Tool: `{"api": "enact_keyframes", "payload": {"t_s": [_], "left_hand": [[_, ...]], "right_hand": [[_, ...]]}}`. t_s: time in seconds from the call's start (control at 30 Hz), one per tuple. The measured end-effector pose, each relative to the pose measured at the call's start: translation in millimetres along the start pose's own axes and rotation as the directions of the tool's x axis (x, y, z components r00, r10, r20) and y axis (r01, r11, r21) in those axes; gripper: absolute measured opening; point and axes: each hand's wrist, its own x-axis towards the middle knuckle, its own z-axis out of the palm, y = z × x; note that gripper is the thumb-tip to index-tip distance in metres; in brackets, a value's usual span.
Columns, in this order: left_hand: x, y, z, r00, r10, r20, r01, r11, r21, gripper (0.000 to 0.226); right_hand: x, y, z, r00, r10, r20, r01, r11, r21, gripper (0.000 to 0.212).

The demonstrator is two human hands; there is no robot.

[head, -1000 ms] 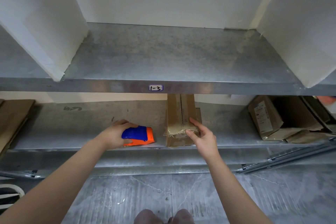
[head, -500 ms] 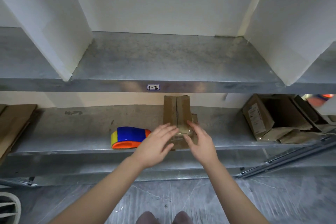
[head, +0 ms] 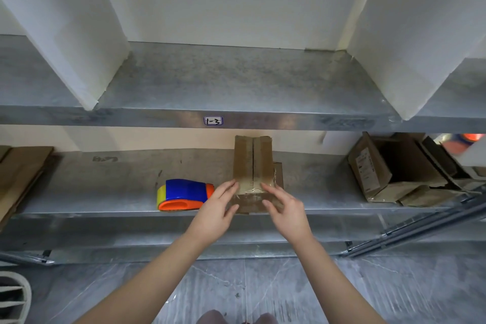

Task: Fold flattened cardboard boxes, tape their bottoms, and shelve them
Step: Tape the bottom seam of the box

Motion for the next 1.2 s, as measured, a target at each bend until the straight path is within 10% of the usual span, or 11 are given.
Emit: {"api": "enact_keyframes", "payload": {"t_s": [0.13, 0.53, 0.8, 1.2], "left_hand": [[0.5, 4.8, 6.3, 0.981, -0.195, -0.007, 0.188, 0.953, -0.236, 0.062], [29.1, 6.9, 12.9, 0.956, -0.204, -0.209, 0.205, 0.979, -0.019, 0.048], [25.6, 2.9, -10.4, 0.954, -0.297, -0.043, 0.28, 0.931, -0.233, 0.056], [14.8, 19.2, 12.7, 0.937, -0.335, 0.098, 0.333, 0.775, -0.538, 0.067]], "right_hand": [[3.5, 4.2, -1.1, 0.999, 0.048, 0.016, -0.049, 0.996, 0.077, 0.043], [13.8, 0.5, 12.2, 0.983, 0.043, -0.181, -0.042, 0.999, 0.009, 0.028], [10.4, 3.3, -12.4, 0.985, 0.174, -0.015, -0.163, 0.945, 0.283, 0.037], [-4.0, -10.4, 12.4, 0.915, 0.364, -0.174, -0.295, 0.898, 0.327, 0.043]]}}
